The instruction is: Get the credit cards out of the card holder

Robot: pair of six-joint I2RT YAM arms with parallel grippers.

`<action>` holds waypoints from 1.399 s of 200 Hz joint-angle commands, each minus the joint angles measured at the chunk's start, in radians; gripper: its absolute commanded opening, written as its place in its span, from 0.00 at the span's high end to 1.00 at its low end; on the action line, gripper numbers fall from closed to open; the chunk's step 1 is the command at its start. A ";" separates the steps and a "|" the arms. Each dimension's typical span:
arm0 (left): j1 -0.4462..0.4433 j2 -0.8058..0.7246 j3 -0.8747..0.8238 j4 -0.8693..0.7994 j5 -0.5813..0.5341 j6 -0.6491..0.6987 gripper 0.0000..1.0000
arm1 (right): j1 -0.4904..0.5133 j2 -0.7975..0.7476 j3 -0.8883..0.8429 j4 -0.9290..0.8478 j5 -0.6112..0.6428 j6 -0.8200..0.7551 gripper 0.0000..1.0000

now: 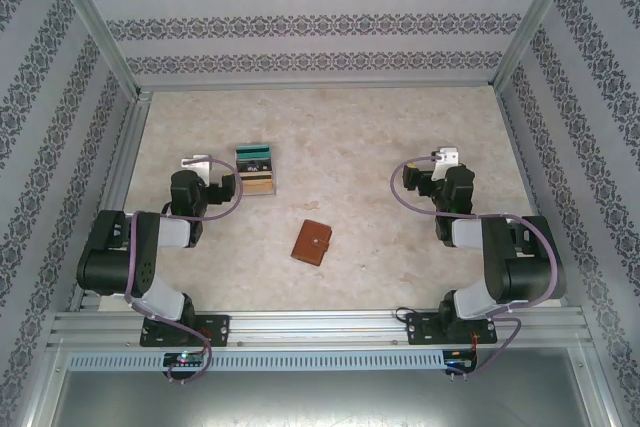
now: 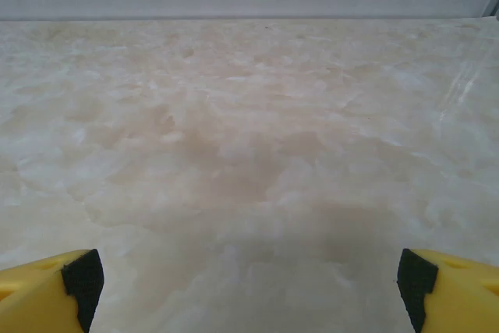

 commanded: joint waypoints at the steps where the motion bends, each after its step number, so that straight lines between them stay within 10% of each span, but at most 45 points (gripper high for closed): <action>1: 0.004 0.000 0.012 0.035 0.016 0.012 0.01 | -0.005 0.006 0.006 0.032 -0.020 -0.003 0.02; 120: 0.009 -0.010 0.033 -0.009 0.007 0.003 0.01 | -0.006 0.004 0.009 0.028 0.003 0.007 0.02; 173: 0.009 -0.176 0.271 -0.525 -0.126 -0.104 0.01 | 0.024 -0.198 0.038 -0.201 0.081 0.002 0.02; 226: 0.009 -0.300 0.556 -1.122 -0.137 -0.480 0.01 | 0.020 -0.427 0.271 -0.794 0.099 0.396 0.02; 280: 0.003 -0.406 0.530 -1.246 -0.025 -0.590 0.00 | 0.185 -0.471 0.297 -0.893 0.071 0.490 0.02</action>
